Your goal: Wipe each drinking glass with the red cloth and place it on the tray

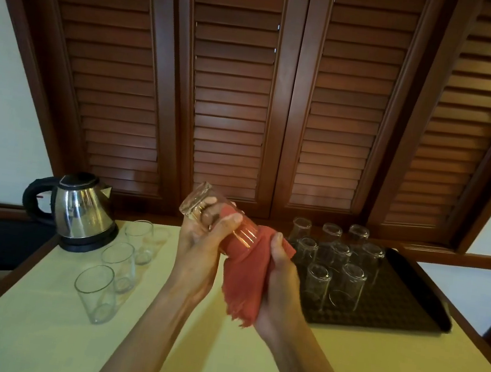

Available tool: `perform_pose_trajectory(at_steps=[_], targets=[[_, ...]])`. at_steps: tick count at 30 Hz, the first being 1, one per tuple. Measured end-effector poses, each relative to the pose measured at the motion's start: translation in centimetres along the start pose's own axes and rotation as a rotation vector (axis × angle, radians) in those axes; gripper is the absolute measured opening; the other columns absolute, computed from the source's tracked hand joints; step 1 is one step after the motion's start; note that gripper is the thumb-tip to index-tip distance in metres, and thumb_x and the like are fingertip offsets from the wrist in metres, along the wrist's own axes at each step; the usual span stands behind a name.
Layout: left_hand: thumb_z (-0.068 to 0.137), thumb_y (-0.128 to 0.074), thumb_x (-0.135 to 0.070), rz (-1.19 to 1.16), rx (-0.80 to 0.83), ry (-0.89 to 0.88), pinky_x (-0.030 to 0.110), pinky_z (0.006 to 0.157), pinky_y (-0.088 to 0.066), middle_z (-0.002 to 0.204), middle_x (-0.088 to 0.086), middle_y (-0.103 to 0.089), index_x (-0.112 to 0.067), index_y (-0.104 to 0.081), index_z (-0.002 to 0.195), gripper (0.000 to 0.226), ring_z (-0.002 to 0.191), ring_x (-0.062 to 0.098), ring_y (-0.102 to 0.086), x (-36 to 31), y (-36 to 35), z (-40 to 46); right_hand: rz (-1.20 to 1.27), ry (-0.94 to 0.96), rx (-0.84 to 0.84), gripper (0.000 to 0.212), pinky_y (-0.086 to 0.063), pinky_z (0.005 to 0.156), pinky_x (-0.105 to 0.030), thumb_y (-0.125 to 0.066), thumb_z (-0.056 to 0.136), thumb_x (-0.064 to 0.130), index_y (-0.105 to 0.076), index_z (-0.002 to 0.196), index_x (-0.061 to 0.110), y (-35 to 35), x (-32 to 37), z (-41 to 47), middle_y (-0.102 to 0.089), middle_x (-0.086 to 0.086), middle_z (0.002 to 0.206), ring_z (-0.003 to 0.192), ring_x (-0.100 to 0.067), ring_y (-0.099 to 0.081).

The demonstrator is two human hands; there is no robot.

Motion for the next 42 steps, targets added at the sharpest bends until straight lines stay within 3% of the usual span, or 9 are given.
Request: perform_pose_trajectory(at_steps=[4,9,12,16,23,27,36,39,42], targets=[[0.082,-0.081,-0.021,-0.194,0.011,0.221,0.044,0.088,-0.061,0.099,0.015,-0.071,-0.007,-0.062,0.108,0.035,0.100,0.027,-0.071,-0.2,-0.2,0.2,-0.619,0.571,0.278,0.040,-0.054,0.087,-0.031,-0.053,0.095,0.060,-0.064,0.127,0.038,-1.5,0.1,-0.7,-0.072,0.010,0.107,0.103,-0.007,-0.066],[0.085,-0.071,-0.024,-0.238,0.017,0.356,0.038,0.086,-0.060,0.096,0.017,-0.073,-0.003,-0.063,0.115,0.038,0.093,0.027,-0.075,0.4,0.3,-0.3,-1.810,1.229,0.409,0.099,-0.010,0.120,-0.067,-0.081,0.076,0.015,-0.024,0.157,0.020,-0.2,-0.2,2.7,-0.035,-0.001,0.161,0.153,-0.017,-0.022],[0.082,-0.076,-0.022,-0.215,0.029,0.325,0.039,0.082,-0.063,0.098,0.017,-0.069,-0.002,-0.058,0.126,0.051,0.092,0.026,-0.073,0.5,0.2,0.0,-1.511,0.968,0.462,0.068,-0.008,0.123,-0.063,-0.063,0.092,0.021,-0.034,0.154,0.028,-0.4,-0.9,2.6,-0.047,0.002,0.154,0.150,-0.015,-0.030],[0.075,-0.082,-0.015,-0.219,0.131,0.240,0.045,0.090,-0.061,0.097,0.012,-0.070,-0.007,-0.057,0.118,0.051,0.099,0.027,-0.069,0.4,1.0,0.8,-0.439,0.104,0.362,0.028,-0.053,0.092,-0.030,-0.060,0.097,0.037,-0.065,0.123,0.028,-0.3,-1.9,1.4,-0.073,0.003,0.111,0.106,-0.012,-0.067],[0.075,-0.080,-0.006,0.069,0.242,0.142,0.032,0.088,-0.059,0.104,0.004,-0.074,-0.014,-0.066,0.115,0.043,0.104,0.022,-0.070,1.3,1.7,1.4,0.102,-0.206,0.042,0.040,-0.058,0.074,-0.044,-0.058,0.096,0.034,-0.061,0.128,0.009,1.3,-2.1,0.4,-0.069,-0.029,0.114,0.093,-0.037,-0.067],[0.064,-0.092,-0.018,0.153,0.241,0.204,0.037,0.094,-0.056,0.113,0.026,-0.069,0.009,-0.055,0.129,0.080,0.118,0.043,-0.065,3.7,1.4,0.5,0.031,-0.127,-0.113,0.025,-0.058,0.078,-0.049,-0.057,0.100,0.028,-0.064,0.119,0.013,3.9,-1.6,-0.3,-0.075,-0.019,0.102,0.092,-0.036,-0.069],[0.056,-0.096,-0.009,0.309,0.261,0.283,0.023,0.092,-0.056,0.123,0.009,-0.074,-0.021,-0.060,0.131,0.084,0.118,0.020,-0.070,9.6,-7.2,-1.2,-0.760,0.289,-0.492,0.020,-0.056,0.055,-0.035,-0.043,0.108,0.018,-0.062,0.111,0.012,21.1,3.5,-1.6,-0.069,-0.015,0.090,0.061,-0.014,-0.064],[0.066,-0.093,-0.002,0.417,0.314,0.237,0.027,0.095,-0.056,0.124,-0.001,-0.071,-0.035,-0.061,0.123,0.074,0.116,0.010,-0.068,12.2,-11.7,-1.5,-1.155,0.372,-0.449,0.025,-0.058,0.087,-0.045,-0.049,0.104,0.013,-0.059,0.114,0.033,27.5,4.5,-0.6,-0.069,0.002,0.110,0.098,-0.010,-0.068],[0.070,-0.092,0.000,0.510,0.374,0.218,0.026,0.091,-0.058,0.120,-0.008,-0.069,-0.038,-0.060,0.118,0.070,0.111,0.005,-0.068,15.6,-16.6,-1.5,-1.668,0.239,-0.407,0.039,-0.024,0.122,-0.042,-0.041,0.105,0.036,-0.048,0.143,0.033,32.7,4.2,-0.2,-0.050,0.005,0.147,0.139,-0.017,-0.041]])
Point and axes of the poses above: each hand's wrist, its own z-axis towards the middle knuckle, its own y-axis out of the back of the hand, x = y × z, the point moved 6 cm from there along z, towards the middle knuckle
